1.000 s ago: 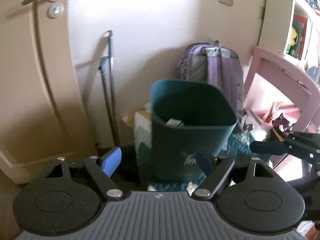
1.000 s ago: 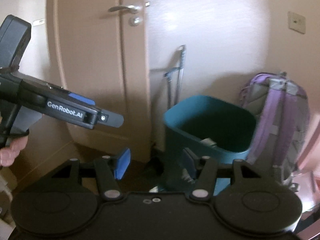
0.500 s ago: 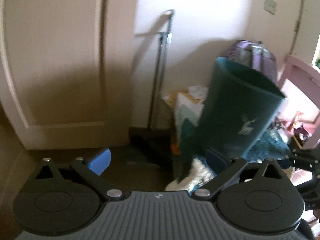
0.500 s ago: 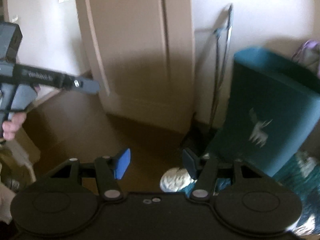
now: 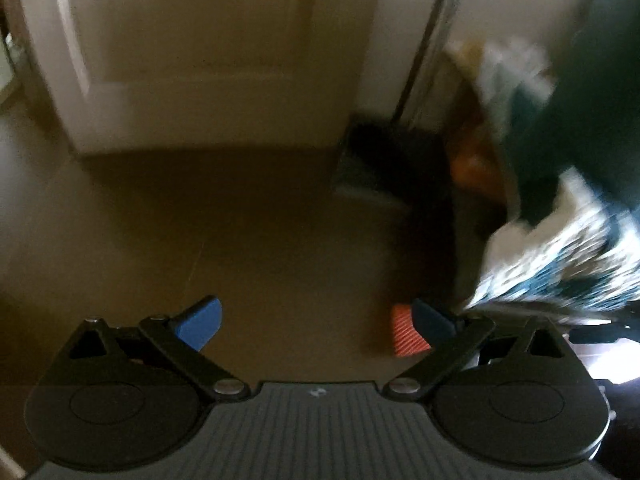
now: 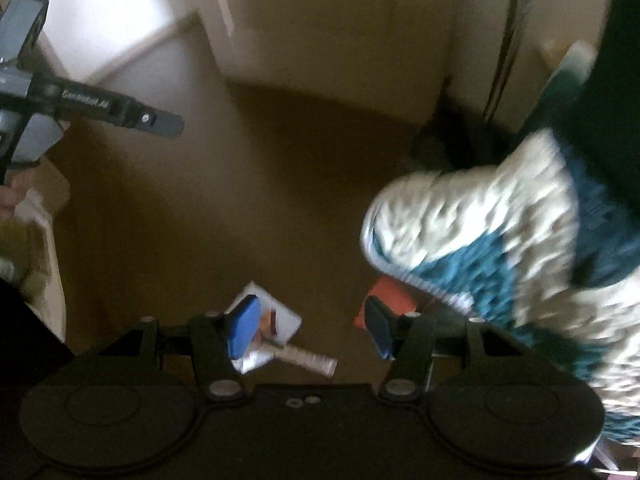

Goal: Collect trash
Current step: 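Grasp the brown wrapper with the left tool while the right tool grasps the printed strip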

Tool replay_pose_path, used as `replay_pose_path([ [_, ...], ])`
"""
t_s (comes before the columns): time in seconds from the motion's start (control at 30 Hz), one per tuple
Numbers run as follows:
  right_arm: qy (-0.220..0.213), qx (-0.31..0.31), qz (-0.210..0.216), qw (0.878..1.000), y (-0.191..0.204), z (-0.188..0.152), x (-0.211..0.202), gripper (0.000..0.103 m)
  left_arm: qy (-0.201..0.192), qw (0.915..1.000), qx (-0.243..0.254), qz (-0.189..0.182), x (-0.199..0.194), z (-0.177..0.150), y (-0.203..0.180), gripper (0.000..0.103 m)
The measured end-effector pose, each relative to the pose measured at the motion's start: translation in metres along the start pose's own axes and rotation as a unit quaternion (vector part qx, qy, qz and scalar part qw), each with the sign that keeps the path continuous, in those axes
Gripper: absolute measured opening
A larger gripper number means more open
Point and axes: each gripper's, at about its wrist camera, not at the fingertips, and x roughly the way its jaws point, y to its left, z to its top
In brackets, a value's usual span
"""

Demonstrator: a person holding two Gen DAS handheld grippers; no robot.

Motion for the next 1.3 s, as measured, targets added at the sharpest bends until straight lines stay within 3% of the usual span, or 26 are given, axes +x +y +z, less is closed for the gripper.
replay_pose_path([
  [0.23,0.1,-0.047,0.005,0.994,0.001,-0.026,0.105,0.057,0.09,0.9957,-0.022,-0.003,0.104,-0.045,0.002,0.102],
  [0.43,0.158,-0.115,0.031,0.98,0.006,-0.048,0.18,0.057,0.17,0.9853,-0.018,-0.009,0.182,-0.081,-0.001,0.102],
  [0.57,0.181,-0.169,0.044,0.968,0.013,-0.064,0.221,0.057,0.202,0.9793,0.012,0.004,0.224,-0.107,-0.004,0.101],
  [0.77,0.188,-0.247,0.065,0.948,0.024,-0.089,0.268,0.057,0.243,0.9698,0.0,-0.023,0.261,-0.137,-0.011,0.101],
  [0.87,0.184,-0.276,0.066,0.941,0.028,-0.096,0.283,0.056,0.262,0.9641,-0.032,-0.03,0.275,-0.147,-0.005,0.101],
  [1.0,0.176,-0.303,0.057,0.935,0.032,-0.101,0.304,0.055,0.281,0.9531,-0.108,-0.036,0.287,-0.153,0.009,0.087],
  [1.3,0.157,-0.33,0.063,0.929,0.038,-0.108,0.315,0.052,0.306,0.9358,-0.17,-0.043,0.3,-0.157,0.019,0.059],
])
